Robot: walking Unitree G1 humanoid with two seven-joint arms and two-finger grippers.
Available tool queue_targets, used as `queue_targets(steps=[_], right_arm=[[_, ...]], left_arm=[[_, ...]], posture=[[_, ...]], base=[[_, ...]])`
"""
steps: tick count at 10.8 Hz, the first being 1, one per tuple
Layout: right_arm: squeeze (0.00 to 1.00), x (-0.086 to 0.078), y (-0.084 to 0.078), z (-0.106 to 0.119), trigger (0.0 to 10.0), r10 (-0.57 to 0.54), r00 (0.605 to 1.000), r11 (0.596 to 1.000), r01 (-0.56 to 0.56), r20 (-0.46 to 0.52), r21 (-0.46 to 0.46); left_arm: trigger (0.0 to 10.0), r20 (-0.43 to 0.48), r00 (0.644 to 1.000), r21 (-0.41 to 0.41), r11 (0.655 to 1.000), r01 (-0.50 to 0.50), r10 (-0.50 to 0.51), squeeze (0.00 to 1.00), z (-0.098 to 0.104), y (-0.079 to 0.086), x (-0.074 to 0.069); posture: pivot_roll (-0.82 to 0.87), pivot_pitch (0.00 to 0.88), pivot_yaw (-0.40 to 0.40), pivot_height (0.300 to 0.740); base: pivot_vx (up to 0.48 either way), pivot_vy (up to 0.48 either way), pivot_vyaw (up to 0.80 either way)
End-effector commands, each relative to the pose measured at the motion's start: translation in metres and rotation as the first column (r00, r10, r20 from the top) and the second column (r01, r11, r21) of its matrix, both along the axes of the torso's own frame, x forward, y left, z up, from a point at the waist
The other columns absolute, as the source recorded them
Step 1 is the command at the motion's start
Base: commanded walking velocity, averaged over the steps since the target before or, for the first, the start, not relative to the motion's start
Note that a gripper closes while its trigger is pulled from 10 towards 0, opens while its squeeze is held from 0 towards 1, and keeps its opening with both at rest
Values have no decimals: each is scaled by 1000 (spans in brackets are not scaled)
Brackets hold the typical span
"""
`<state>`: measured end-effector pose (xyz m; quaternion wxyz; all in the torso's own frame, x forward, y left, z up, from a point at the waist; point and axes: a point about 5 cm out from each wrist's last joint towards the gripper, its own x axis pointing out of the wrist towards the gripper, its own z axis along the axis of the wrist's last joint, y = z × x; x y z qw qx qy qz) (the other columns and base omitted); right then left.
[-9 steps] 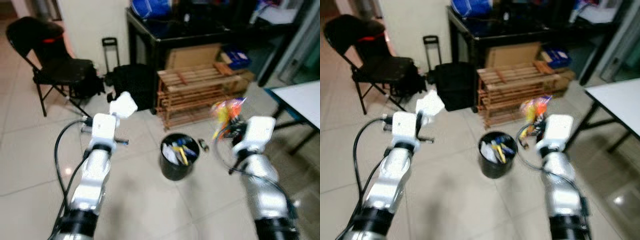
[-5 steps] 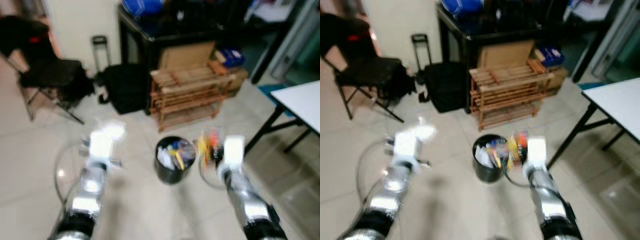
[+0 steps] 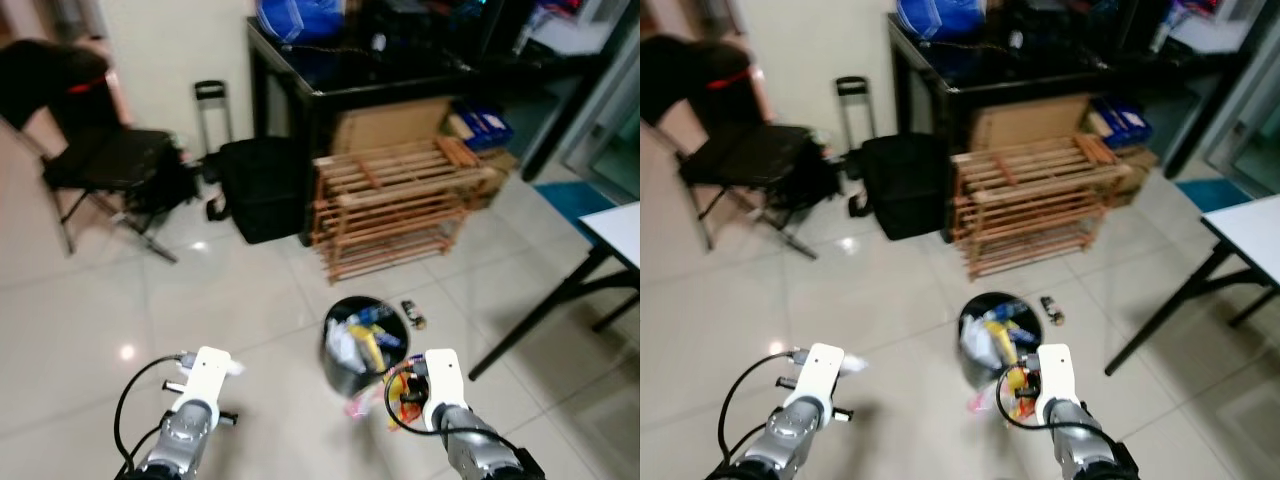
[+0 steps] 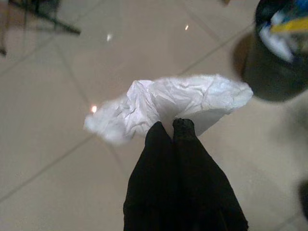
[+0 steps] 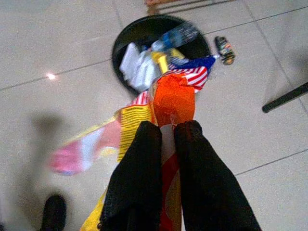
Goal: Picking trash to rubbish bin
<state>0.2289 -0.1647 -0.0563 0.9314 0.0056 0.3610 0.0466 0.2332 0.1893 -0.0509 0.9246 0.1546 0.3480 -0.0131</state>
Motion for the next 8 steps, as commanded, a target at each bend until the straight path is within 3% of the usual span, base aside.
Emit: queue_targets(steps=[1,4,6,8], right_arm=[[0,4,-9,3,10000,-21,999,1000,22,25,-14],[0,8,-16,7,10000,-61,997,998,63,49,-27],[0,7,-18,6,10000,-83,996,995,85,44,-43],[0,6,-19,5,10000,-96,994,992,100,51,-73]], left_arm=[[10000,14,1000,-15,1000,16,-16,0,1,-10,3],[10000,27,999,-13,1000,17,-17,0,3,-8,7],[10000,35,999,-9,1000,27,-26,0,5,-7,9],[10000,44,998,-4,999,46,-46,0,6,-6,10]], posture=[[10,31,-63,740],[9,40,-58,740],[9,53,-51,740],[-1,34,-34,740]], base=[[405,0,0],[405,0,0],[403,0,-800],[407,0,0]])
